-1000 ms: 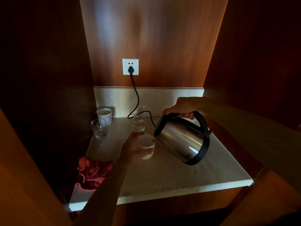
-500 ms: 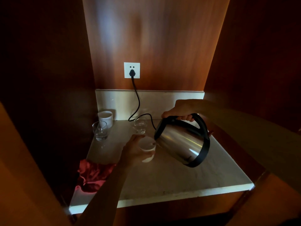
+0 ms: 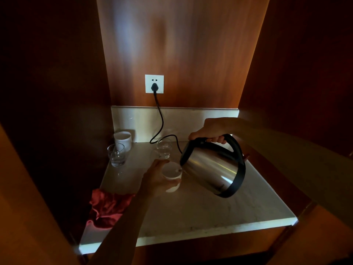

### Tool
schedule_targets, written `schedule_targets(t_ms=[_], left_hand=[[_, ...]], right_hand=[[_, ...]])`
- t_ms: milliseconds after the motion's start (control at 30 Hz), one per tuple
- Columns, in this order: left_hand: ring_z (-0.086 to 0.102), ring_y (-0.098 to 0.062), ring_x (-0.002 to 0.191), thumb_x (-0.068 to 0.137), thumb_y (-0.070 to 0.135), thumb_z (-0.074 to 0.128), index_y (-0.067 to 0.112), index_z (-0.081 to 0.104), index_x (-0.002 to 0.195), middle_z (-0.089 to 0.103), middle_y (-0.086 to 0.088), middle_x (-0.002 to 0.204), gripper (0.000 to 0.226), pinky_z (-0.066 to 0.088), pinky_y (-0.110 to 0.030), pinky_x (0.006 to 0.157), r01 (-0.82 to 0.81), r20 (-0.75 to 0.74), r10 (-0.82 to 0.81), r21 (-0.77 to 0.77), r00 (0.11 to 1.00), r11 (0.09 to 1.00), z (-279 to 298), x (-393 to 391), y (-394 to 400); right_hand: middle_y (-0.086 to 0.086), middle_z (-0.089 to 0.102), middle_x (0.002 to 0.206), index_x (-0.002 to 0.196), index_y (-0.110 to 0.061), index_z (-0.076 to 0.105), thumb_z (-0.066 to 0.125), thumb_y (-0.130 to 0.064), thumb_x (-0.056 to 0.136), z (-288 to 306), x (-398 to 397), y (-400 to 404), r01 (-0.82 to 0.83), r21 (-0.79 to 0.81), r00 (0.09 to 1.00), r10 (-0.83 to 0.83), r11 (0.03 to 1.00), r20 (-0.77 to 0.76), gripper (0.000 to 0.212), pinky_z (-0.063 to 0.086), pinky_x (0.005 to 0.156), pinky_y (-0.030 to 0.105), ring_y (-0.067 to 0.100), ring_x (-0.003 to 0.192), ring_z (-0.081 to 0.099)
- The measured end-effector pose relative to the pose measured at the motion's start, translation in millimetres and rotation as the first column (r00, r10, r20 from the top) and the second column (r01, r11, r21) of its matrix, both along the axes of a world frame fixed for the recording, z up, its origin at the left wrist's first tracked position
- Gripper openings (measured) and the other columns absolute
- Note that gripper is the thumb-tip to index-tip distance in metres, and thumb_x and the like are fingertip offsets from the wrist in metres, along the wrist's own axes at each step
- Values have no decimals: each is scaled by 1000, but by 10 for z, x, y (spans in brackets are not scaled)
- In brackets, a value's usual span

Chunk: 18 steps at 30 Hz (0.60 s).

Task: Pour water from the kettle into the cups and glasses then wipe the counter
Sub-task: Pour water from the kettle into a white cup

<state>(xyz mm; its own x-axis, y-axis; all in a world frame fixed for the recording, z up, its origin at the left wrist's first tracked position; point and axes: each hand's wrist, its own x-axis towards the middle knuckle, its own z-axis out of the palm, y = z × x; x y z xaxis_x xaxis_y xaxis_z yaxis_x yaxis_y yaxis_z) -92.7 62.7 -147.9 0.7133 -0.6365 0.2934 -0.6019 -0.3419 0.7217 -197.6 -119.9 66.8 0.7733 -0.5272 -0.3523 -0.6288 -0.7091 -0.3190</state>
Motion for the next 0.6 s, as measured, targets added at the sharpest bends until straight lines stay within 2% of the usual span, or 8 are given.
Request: schedule_targets(t_ms=[333, 600], left_hand=[[62, -6, 111, 52, 55, 89, 35, 56, 126, 57, 18, 126, 84, 54, -34, 93, -8, -12, 7, -56, 1000, 998, -51, -12, 0], [61, -6, 113, 54, 54, 89, 34, 56, 129, 56, 18, 128, 84, 53, -32, 95, -12, -13, 12, -42, 1000, 999, -27, -9, -3]], right_hand=[[-1, 39, 44, 58, -15, 51, 70, -54, 83, -3, -45, 20, 0, 10, 1000, -1, 1000, 19, 50, 32, 46, 23, 16, 36, 31], [-2, 40, 45, 59, -16, 51, 69, -54, 85, 22, -34, 46, -12, 14, 1000, 12, 1000, 7, 50, 34, 46, 24, 16, 37, 32]])
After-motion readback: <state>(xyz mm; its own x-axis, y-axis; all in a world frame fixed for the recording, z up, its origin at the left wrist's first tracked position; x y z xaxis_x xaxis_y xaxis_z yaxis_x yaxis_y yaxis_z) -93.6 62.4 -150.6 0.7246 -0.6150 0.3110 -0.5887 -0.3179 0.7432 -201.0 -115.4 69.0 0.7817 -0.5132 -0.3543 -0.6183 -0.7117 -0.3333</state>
